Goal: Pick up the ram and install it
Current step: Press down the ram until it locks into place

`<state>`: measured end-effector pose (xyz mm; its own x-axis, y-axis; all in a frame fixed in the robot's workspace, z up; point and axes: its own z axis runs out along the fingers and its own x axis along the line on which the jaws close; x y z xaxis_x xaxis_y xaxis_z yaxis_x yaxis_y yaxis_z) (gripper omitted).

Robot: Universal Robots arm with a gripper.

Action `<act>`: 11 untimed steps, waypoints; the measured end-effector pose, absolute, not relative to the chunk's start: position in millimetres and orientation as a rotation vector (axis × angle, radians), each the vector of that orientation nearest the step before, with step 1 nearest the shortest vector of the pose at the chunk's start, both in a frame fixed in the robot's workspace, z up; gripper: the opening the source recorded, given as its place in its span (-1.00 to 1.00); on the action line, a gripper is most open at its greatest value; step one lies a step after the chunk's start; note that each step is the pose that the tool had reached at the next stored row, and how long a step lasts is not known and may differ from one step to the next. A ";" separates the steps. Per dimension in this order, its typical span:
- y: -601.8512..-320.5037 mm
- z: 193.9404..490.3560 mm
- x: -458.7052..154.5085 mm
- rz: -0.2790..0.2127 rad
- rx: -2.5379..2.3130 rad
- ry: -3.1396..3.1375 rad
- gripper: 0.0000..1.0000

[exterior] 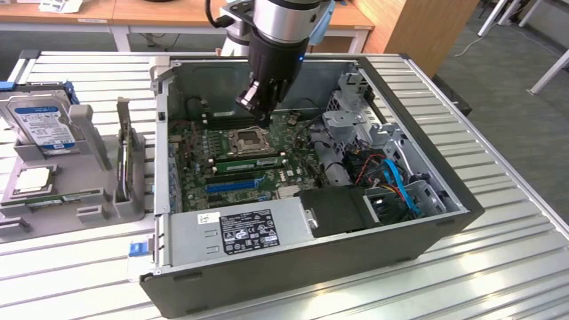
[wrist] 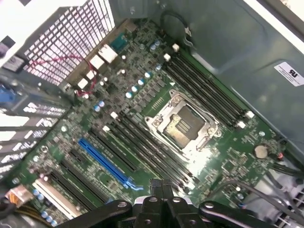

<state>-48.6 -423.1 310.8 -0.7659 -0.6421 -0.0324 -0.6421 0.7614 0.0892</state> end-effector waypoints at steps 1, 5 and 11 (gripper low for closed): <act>-423.1 310.8 -48.6 -0.150 1.061 -2.952 -0.80; -423.0 310.6 -48.5 -0.151 0.979 -2.983 -0.80; -423.1 310.6 -48.6 -0.155 0.867 -3.011 -0.80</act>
<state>-48.6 -423.1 310.6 -0.8473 -0.5306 -0.0228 -0.5302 0.8425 0.0959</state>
